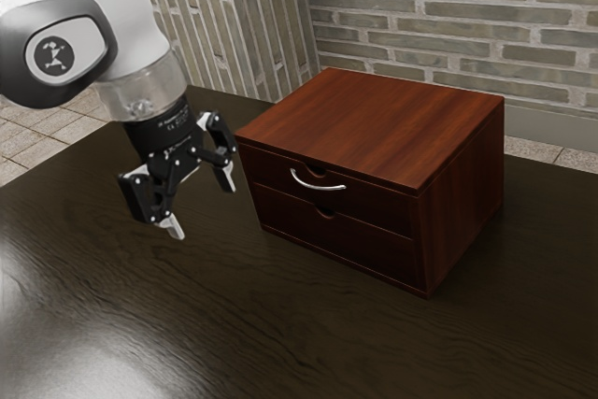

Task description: Pull the drawer handle with one arm to open the drawer

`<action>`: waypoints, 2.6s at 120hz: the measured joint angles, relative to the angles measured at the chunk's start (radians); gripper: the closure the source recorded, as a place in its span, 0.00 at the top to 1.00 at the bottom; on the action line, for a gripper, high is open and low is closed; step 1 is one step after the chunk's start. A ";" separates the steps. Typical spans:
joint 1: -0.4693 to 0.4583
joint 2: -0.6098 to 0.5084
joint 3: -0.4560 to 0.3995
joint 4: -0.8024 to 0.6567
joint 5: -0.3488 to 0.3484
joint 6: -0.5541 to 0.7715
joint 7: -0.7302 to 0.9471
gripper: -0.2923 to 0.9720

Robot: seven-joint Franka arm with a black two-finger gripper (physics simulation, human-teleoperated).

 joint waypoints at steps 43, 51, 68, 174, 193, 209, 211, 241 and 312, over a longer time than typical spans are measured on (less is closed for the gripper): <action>0.029 0.054 -0.036 -0.004 0.007 0.059 0.014 0.77; 0.027 0.108 -0.063 0.035 0.009 0.080 0.016 0.77; 0.031 0.163 -0.072 0.080 0.010 0.147 0.021 0.77; 0.070 0.259 -0.074 0.055 0.023 0.384 0.061 0.77; 0.075 0.263 -0.074 0.050 0.027 0.404 0.066 0.70; 0.080 0.279 -0.072 0.054 0.029 0.413 0.071 0.66; 0.080 0.282 -0.071 0.055 0.029 0.415 0.072 0.66; 0.101 0.305 -0.069 0.061 0.027 0.430 0.091 0.63; 0.100 0.323 -0.067 0.068 0.022 0.449 0.120 0.42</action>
